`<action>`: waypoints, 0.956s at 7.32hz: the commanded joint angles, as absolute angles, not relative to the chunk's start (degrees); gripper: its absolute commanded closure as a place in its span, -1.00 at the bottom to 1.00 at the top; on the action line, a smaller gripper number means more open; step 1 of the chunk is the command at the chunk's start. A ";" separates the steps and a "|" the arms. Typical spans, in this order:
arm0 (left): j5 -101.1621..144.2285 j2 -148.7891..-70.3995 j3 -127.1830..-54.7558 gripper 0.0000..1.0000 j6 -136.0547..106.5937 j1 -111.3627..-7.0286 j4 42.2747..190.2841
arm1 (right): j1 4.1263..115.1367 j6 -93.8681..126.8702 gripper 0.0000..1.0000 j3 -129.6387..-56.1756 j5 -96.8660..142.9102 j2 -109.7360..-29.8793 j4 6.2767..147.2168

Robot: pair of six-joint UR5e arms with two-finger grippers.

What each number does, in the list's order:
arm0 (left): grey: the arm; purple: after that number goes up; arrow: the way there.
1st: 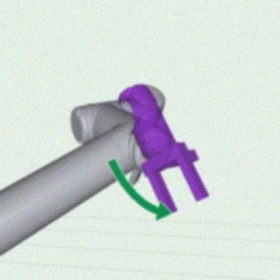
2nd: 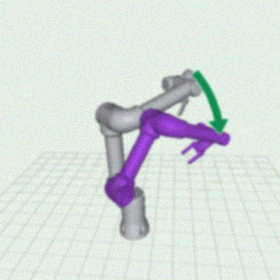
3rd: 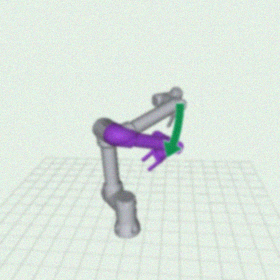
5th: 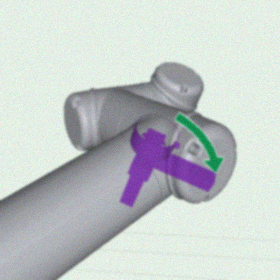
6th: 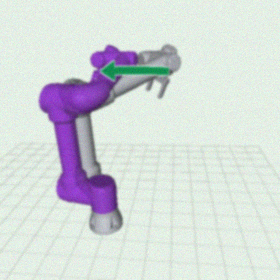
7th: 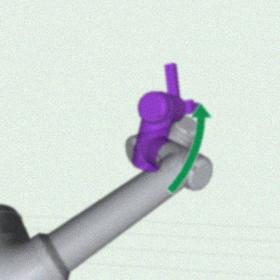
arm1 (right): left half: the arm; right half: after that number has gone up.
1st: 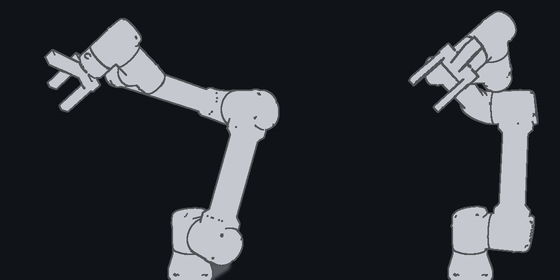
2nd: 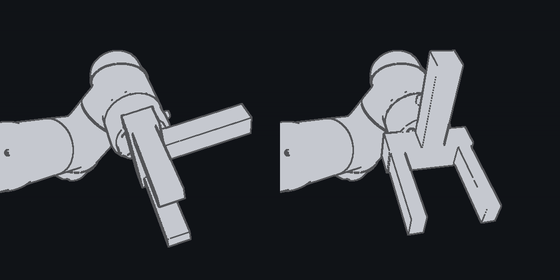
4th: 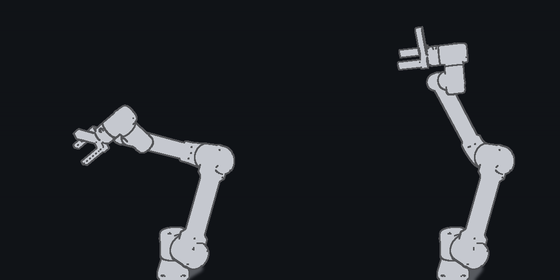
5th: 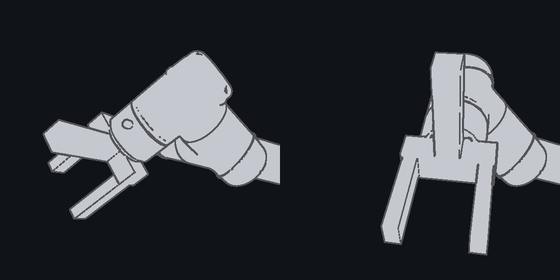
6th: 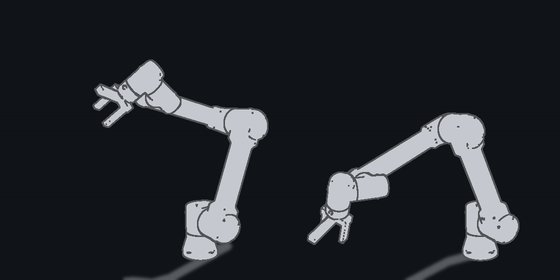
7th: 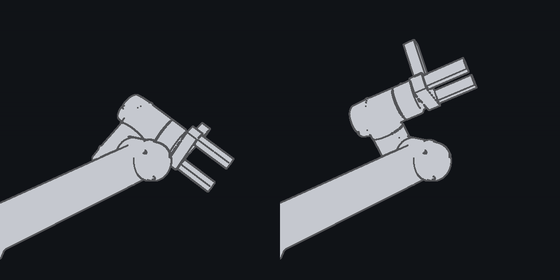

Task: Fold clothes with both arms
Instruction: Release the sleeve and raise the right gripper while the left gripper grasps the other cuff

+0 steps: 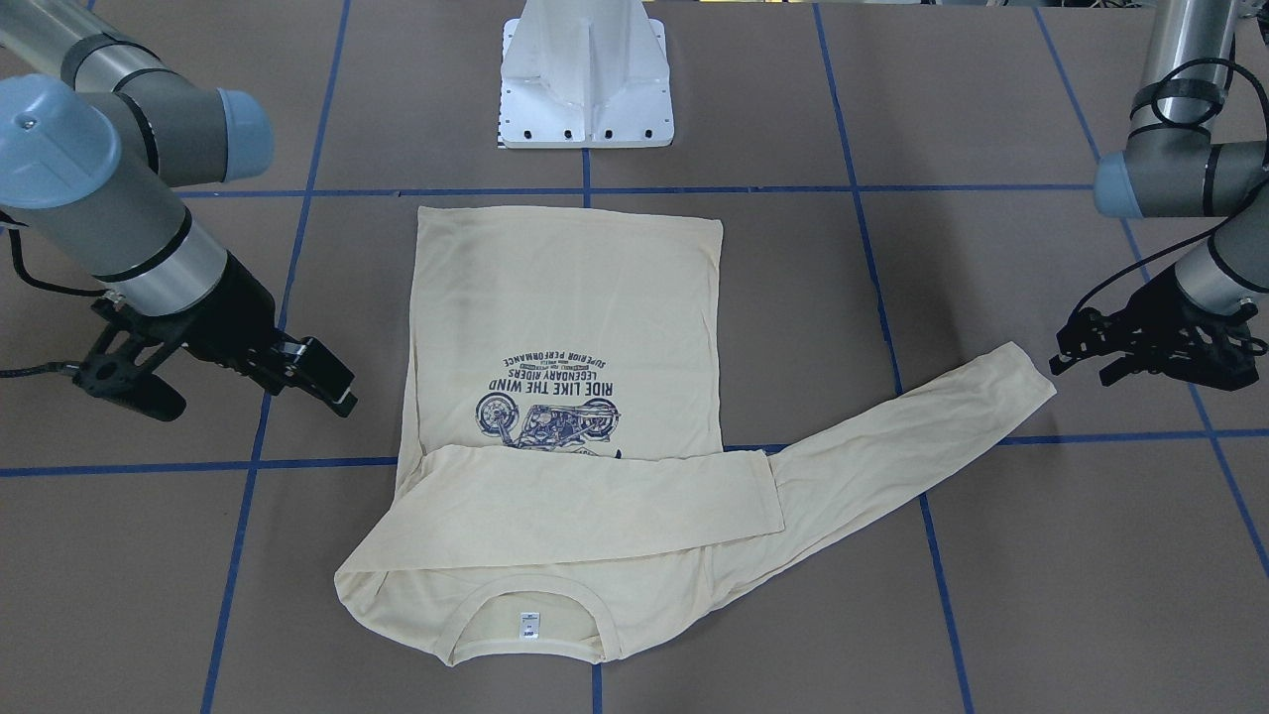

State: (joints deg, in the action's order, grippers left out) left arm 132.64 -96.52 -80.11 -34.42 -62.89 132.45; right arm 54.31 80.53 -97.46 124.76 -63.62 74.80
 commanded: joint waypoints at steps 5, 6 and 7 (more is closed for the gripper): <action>132.45 -98.61 -74.80 0.11 -34.19 -60.29 134.82 | 54.67 79.98 -0.96 -98.26 124.89 -64.95 74.79; 132.45 -98.61 -74.79 0.17 -34.02 -60.29 134.82 | 54.67 79.98 -0.96 -98.26 124.89 -64.95 74.79; 132.36 -98.61 -74.62 0.71 -33.84 -60.29 134.82 | 54.67 79.98 -0.96 -98.35 124.81 -64.95 74.79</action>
State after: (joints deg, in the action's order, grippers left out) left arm 132.43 -98.57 -74.84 -34.04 -60.32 134.78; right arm 54.66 79.98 -98.28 124.87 -64.96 74.79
